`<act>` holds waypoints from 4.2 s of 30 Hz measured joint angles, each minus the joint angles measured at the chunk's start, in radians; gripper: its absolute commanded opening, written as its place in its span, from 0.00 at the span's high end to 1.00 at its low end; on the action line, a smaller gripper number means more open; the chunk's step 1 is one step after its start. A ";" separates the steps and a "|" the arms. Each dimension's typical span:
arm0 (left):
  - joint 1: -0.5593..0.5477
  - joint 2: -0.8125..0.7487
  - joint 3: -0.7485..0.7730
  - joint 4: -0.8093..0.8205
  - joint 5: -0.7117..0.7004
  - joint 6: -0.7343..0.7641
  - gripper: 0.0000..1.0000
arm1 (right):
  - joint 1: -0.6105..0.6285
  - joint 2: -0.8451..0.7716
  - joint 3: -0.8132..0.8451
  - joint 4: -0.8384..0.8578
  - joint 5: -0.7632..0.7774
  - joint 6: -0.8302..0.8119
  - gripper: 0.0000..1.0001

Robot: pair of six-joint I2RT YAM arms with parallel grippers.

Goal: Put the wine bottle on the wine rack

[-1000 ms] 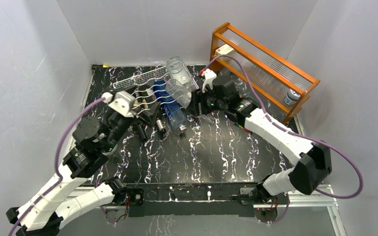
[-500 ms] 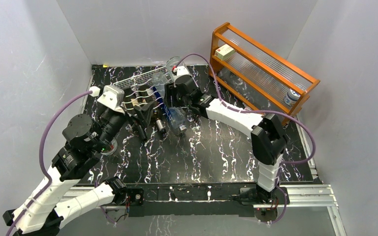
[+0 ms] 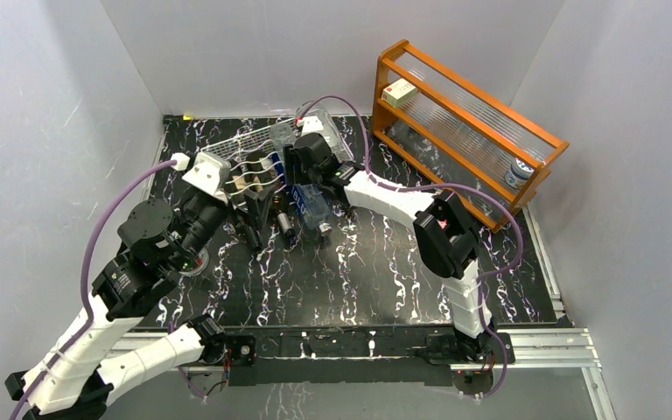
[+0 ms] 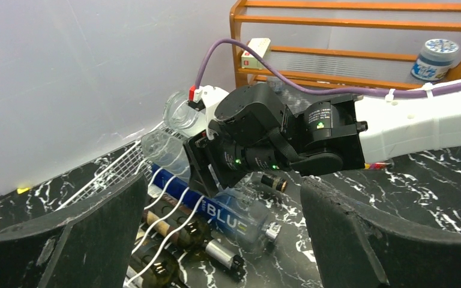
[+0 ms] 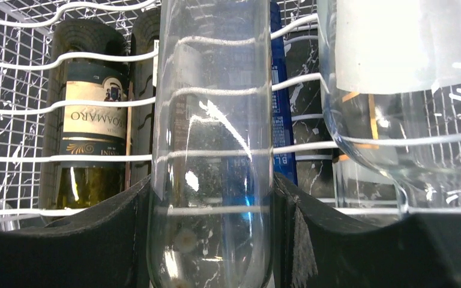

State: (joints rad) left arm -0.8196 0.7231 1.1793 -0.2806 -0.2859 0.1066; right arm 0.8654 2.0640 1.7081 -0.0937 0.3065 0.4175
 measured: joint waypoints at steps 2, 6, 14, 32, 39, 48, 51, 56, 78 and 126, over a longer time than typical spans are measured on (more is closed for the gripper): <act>0.000 -0.003 0.003 -0.020 -0.013 0.012 0.02 | 0.001 0.018 0.015 0.008 0.009 -0.001 1.00; 0.000 -0.014 0.010 -0.040 -0.027 0.023 0.02 | 0.004 0.032 0.021 0.015 0.022 -0.003 1.00; 0.000 -0.029 0.015 -0.042 -0.040 0.029 0.02 | 0.004 0.079 0.066 0.024 0.058 -0.032 0.69; 0.000 0.028 0.143 -0.064 -0.114 0.011 0.02 | 0.033 -0.224 -0.056 0.019 0.004 -0.095 0.10; 0.000 0.020 0.210 -0.033 -0.063 0.001 0.02 | 0.138 -0.325 -0.136 0.068 -0.159 -0.137 0.10; 0.000 0.018 0.293 -0.018 -0.014 0.000 0.02 | 0.303 -0.228 -0.107 0.098 -0.295 -0.190 0.09; 0.000 0.018 0.302 -0.016 -0.034 0.002 0.02 | 0.349 -0.128 -0.013 0.117 -0.315 -0.207 0.09; 0.000 0.024 0.309 -0.019 -0.101 0.023 0.02 | 0.400 0.053 0.191 0.129 -0.329 -0.211 0.10; 0.000 0.070 0.355 -0.050 -0.337 0.115 0.02 | 0.417 0.480 0.626 0.329 -0.306 -0.220 0.26; 0.000 0.074 0.123 -0.007 -0.308 0.087 0.02 | 0.414 -0.378 -0.618 0.615 -0.384 -0.352 0.94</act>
State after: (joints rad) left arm -0.8196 0.7975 1.3025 -0.2874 -0.5941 0.1936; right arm 1.2793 1.6863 1.0901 0.5213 -0.0772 0.0658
